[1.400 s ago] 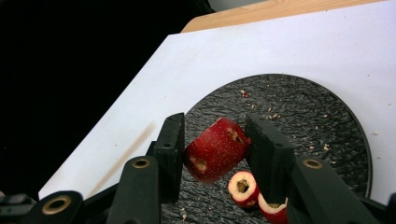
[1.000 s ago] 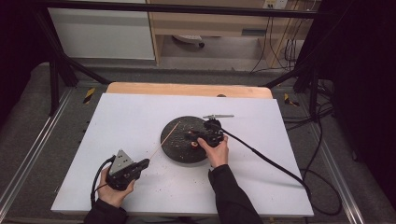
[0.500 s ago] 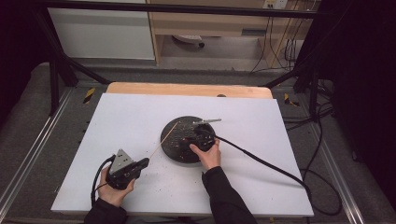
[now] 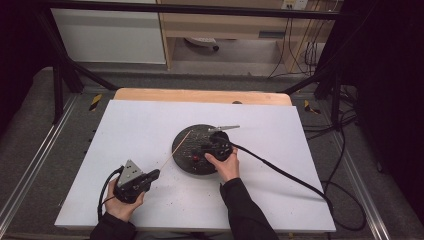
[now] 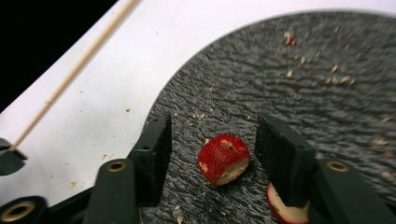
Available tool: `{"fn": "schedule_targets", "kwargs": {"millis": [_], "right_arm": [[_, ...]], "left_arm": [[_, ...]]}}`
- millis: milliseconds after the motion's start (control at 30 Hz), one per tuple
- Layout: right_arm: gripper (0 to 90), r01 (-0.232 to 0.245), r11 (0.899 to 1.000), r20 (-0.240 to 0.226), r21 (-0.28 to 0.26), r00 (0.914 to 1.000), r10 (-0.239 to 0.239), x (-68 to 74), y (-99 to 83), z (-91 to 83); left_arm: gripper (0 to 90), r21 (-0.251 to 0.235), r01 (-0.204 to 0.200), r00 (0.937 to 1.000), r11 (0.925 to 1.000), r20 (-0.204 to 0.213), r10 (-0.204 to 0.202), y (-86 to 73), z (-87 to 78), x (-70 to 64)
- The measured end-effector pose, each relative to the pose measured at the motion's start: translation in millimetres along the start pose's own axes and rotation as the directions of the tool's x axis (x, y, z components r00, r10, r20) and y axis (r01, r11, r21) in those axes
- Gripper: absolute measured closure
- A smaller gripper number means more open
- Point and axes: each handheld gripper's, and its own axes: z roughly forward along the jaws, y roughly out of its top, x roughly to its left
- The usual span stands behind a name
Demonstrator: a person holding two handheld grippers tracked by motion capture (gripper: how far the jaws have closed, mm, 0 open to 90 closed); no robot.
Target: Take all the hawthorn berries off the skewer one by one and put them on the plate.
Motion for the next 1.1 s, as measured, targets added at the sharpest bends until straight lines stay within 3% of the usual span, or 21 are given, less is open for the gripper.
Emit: {"fn": "schedule_targets", "kwargs": {"millis": [267, 500, 867, 1100], "right_arm": [[24.3, 0.089, 0.996, 0.05, -0.015, 0.9949, -0.088, 0.3, -1.3, -25.6], [10.4, 0.125, 0.992, 0.083, -0.019, 0.989, -0.123, -10.1, -14.8, -49.7], [2.3, 0.149, 0.988, 0.125, -0.045, 0.9819, -0.143, -35.0, -46.6, -88.9], [1.3, 0.156, 0.987, 0.147, -0.03, 0.9777, -0.15, -48.3, -70.9, -109.2]], "left_arm": [[87.8, -0.001, 0.001, 1.0, 1.0, 0.001, -0.001, 0.7, -0.5, -0.1], [87.8, -0.002, 0.002, 1.0, 1.0, 0.001, -0.002, 2.4, -0.3, -0.6], [87.8, 0.007, 0.007, 0.9999, 1.0, 0.013, -0.007, 8.4, 3.0, -1.1], [87.8, 0.019, -0.001, 0.9998, 0.9998, 0.02, 0.001, 21.2, 8.4, -2.6]]}}
